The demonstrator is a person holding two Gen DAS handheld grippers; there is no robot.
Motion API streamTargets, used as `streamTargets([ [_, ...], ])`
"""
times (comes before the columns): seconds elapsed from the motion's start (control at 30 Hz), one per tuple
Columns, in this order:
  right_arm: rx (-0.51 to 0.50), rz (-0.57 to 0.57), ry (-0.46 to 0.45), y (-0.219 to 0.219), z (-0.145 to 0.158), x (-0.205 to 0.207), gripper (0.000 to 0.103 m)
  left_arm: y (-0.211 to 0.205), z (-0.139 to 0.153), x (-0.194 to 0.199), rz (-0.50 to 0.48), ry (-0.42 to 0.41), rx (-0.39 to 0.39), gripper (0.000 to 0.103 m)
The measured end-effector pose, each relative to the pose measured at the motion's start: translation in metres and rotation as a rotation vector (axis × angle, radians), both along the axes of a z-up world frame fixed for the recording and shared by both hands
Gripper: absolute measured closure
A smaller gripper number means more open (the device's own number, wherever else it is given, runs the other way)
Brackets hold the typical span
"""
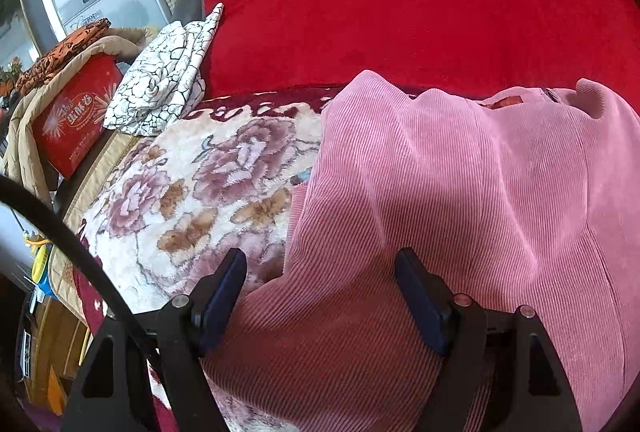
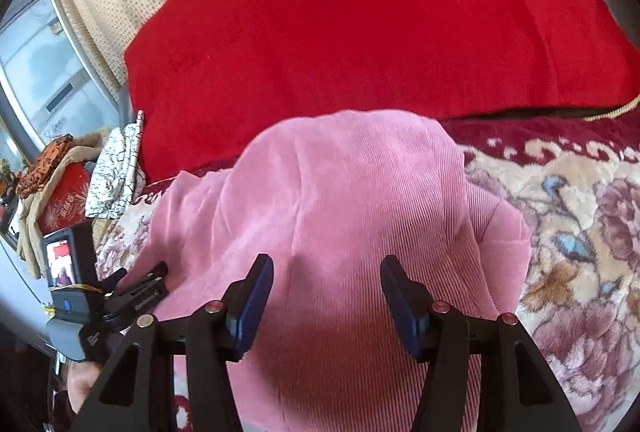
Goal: Fold large clothes
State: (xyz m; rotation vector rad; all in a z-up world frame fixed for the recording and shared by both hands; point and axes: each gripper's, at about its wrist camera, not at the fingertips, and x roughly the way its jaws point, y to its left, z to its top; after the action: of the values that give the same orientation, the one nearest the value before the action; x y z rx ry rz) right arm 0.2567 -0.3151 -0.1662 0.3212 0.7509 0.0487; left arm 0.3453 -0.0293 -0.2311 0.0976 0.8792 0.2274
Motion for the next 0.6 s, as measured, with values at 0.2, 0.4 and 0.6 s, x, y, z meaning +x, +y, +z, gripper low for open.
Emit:
streamTargets([
  [0.2,-0.064,0.01,0.088,0.008,-0.022,0.013,0.043,0.0,0.001,0.0,0.006,0.002,-0.002,0.025],
  [0.4,-0.07,0.013,0.087,0.008,-0.022,0.015,0.042,0.007,0.003,-0.003,0.015,0.005,-0.054,0.025],
  [0.6,-0.079,0.011,0.083,0.008,-0.023,0.014,0.041,0.014,0.005,-0.009,0.022,0.003,-0.093,0.025],
])
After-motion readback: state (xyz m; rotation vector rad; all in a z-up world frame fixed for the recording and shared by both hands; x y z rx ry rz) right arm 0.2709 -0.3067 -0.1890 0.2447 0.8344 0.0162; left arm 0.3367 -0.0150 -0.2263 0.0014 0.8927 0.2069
